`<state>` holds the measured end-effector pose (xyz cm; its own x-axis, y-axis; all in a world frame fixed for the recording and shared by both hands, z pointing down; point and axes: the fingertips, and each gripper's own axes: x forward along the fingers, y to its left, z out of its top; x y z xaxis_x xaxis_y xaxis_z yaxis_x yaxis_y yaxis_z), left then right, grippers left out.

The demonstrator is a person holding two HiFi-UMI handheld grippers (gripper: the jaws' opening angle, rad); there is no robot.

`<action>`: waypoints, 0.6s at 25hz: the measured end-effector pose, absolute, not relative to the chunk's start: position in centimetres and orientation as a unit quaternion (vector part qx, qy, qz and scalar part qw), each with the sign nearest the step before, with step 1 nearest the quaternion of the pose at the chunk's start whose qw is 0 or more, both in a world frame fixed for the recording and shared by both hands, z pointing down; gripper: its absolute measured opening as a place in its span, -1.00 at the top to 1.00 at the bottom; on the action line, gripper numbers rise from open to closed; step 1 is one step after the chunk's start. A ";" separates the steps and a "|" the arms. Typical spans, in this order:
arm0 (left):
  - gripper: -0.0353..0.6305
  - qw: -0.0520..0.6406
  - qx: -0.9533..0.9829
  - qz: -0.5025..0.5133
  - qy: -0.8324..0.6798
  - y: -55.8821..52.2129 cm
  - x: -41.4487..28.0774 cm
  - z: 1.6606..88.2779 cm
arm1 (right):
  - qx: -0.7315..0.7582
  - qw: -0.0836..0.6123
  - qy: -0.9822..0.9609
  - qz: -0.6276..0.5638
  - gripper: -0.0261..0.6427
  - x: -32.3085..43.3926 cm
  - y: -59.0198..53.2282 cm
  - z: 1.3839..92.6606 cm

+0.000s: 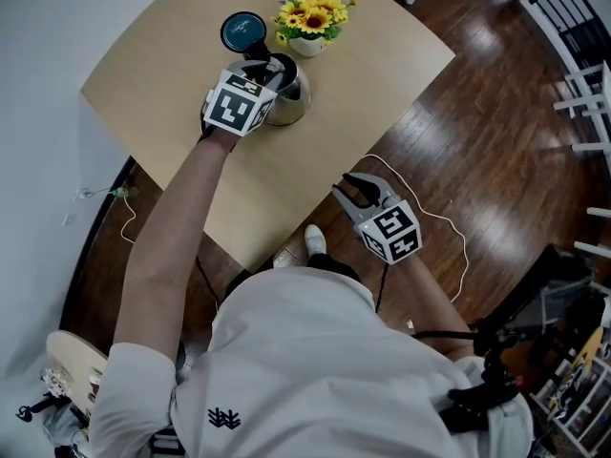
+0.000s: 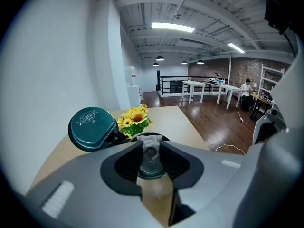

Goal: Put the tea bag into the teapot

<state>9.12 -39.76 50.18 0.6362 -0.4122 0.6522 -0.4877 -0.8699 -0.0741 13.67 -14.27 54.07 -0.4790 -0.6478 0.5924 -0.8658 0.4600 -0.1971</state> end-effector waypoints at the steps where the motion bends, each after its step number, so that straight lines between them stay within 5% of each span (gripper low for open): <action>1: 0.57 0.055 0.902 0.348 -0.249 -39.8 9.1 50.4 | 0.461 0.224 -0.823 0.245 0.58 13.8 -14.2 54.1; 15: 0.49 0.053 0.906 0.332 -0.257 -39.4 7.9 50.1 | 0.464 0.223 -0.821 0.247 0.58 14.4 -14.5 53.9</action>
